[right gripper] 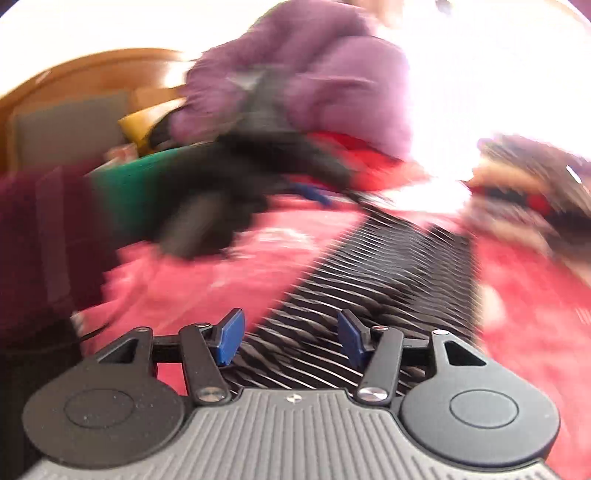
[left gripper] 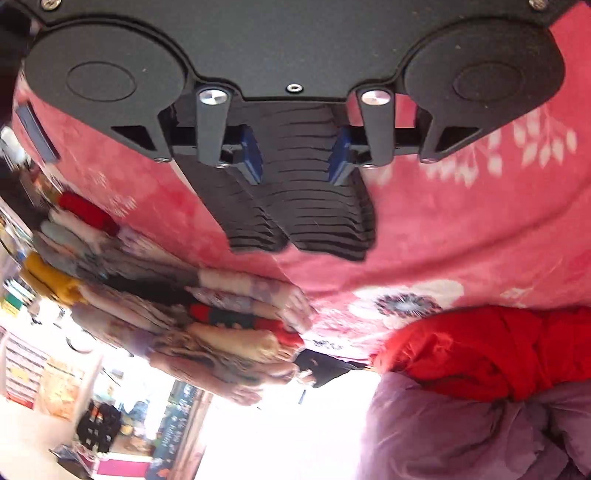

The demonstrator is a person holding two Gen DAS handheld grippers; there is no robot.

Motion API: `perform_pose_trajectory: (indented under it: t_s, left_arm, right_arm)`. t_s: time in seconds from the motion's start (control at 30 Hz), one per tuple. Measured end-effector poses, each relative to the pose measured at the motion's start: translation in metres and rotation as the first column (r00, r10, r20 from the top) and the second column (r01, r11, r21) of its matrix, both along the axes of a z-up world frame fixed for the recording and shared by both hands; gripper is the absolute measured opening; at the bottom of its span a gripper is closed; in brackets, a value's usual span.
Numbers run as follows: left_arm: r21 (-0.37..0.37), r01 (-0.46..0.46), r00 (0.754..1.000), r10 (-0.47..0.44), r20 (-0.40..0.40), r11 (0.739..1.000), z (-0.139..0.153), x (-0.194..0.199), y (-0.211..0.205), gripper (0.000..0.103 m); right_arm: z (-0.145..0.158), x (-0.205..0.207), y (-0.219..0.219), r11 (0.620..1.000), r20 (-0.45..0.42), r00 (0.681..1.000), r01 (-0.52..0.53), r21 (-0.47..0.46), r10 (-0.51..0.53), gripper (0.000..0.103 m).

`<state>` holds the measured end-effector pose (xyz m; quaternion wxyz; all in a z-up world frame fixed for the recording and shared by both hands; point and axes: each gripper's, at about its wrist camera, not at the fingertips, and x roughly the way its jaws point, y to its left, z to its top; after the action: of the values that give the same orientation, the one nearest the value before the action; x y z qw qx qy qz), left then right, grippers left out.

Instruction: Fold clothes

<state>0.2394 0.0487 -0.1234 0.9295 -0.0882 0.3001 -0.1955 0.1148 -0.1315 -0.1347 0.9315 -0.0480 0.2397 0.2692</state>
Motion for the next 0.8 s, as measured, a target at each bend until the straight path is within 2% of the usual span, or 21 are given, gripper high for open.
perform_pose_trajectory:
  t_s: [0.1,0.2,0.27,0.3,0.37,0.43,0.5,0.57,0.6,0.7,0.8]
  left_arm:
    - [0.014,0.025,1.000,-0.024,-0.012,1.000,-0.001,-0.043,-0.012,0.028]
    - [0.065,0.047,0.999,-0.046,-0.021,0.997,-0.009,-0.073,-0.023,0.025]
    - [0.121,0.061,0.997,-0.056,-0.044,0.991,-0.023,-0.079,-0.031,0.024]
    - [0.183,0.068,0.996,-0.056,-0.066,0.981,-0.034,-0.079,-0.037,0.024]
    - [0.237,0.059,0.996,-0.041,-0.077,0.970,-0.047,-0.079,-0.041,0.024]
    - [0.198,0.033,0.998,-0.023,-0.054,0.980,-0.035,-0.087,-0.033,0.024]
    - [0.118,-0.029,0.999,0.034,-0.040,0.993,-0.025,-0.097,-0.021,0.026]
    - [0.020,-0.091,0.992,0.092,-0.089,0.996,-0.027,-0.103,-0.007,0.039]
    - [-0.017,-0.117,0.985,0.114,-0.128,0.993,-0.032,-0.104,-0.001,0.052]
    - [-0.137,-0.198,0.956,0.161,-0.244,0.971,-0.045,-0.108,0.015,0.052]
    - [-0.298,-0.283,0.921,0.171,-0.350,0.912,-0.057,-0.112,0.033,0.056]
  right_arm:
    - [0.006,0.006,-0.058,0.982,-0.082,0.984,0.163,0.094,-0.155,0.053]
    - [0.000,0.001,-0.107,0.942,-0.165,0.956,0.272,0.194,-0.242,0.053]
    - [-0.009,-0.005,-0.134,0.909,-0.219,0.935,0.331,0.252,-0.280,0.053]
    - [-0.017,-0.003,-0.141,0.896,-0.251,0.924,0.354,0.268,-0.289,0.051]
    - [-0.035,0.000,-0.153,0.871,-0.319,0.899,0.395,0.293,-0.300,0.048]
    - [-0.050,0.003,-0.159,0.848,-0.385,0.874,0.427,0.315,-0.297,0.048]
    - [-0.062,0.005,-0.161,0.822,-0.438,0.856,0.445,0.356,-0.274,0.048]
    - [-0.069,0.003,-0.162,0.808,-0.453,0.852,0.450,0.381,-0.262,0.048]
    - [-0.071,0.002,-0.164,0.798,-0.461,0.852,0.449,0.402,-0.247,0.049]
    - [-0.079,0.000,-0.170,0.744,-0.504,0.843,0.458,0.487,-0.189,0.053]
    - [-0.090,0.002,-0.178,0.662,-0.544,0.829,0.482,0.574,-0.133,0.057]
